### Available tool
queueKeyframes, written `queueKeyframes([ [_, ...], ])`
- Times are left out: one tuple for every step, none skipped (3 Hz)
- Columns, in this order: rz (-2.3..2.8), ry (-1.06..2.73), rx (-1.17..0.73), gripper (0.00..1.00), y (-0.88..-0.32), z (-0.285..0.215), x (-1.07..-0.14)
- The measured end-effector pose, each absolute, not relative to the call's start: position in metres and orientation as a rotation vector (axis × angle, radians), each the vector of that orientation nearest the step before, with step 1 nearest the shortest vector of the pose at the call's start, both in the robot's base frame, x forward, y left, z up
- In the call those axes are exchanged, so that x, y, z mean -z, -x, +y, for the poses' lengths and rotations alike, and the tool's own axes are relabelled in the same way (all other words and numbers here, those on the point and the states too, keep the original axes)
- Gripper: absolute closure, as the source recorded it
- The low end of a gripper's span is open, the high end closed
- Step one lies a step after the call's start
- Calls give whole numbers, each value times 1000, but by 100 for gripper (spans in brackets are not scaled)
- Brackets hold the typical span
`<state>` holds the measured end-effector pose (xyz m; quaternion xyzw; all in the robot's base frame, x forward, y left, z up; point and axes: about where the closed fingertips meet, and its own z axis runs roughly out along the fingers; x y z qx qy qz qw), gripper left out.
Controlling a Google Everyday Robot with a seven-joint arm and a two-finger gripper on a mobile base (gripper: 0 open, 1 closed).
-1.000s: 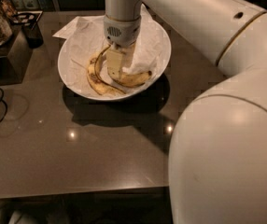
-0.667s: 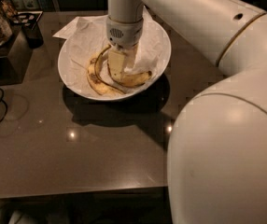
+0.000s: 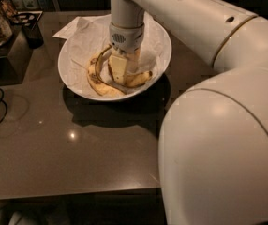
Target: Pick banana from white bowl
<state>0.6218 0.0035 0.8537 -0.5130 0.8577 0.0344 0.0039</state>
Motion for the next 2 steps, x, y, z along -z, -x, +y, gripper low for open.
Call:
queueKeyframes([
  [2710,1613,-128,47,-625,2,-842],
  [2714,1613,-133,46,-625,2,-843],
])
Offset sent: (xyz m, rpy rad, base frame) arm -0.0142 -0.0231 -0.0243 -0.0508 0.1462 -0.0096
